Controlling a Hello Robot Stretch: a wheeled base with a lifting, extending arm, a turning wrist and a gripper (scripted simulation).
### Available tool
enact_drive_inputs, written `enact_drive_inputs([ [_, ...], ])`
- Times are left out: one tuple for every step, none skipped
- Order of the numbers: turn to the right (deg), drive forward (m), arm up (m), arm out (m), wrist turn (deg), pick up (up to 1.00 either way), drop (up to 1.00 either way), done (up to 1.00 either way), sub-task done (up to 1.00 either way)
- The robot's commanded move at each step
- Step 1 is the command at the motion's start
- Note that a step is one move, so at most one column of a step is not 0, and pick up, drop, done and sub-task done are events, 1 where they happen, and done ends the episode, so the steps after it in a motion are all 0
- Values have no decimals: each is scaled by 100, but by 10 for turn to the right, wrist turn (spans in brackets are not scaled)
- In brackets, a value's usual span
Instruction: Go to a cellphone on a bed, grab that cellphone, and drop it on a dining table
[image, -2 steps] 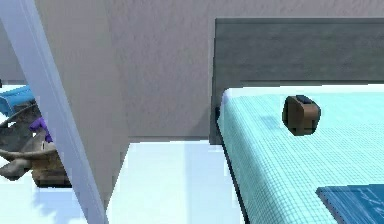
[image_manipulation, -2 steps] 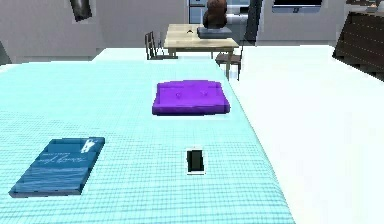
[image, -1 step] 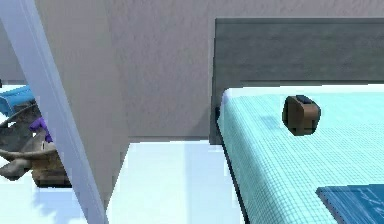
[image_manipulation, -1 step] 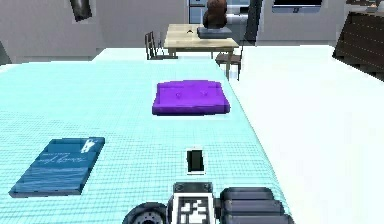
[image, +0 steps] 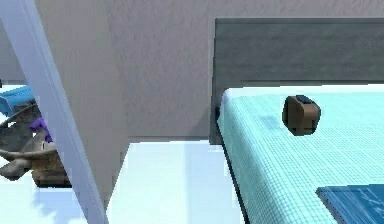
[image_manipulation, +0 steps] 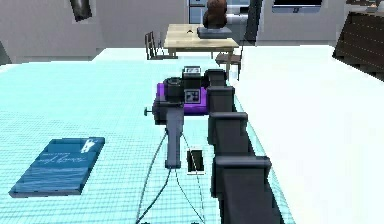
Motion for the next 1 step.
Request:
enact_drive_inputs([
  [0,0,0,0,450,0,0,0,0],
])
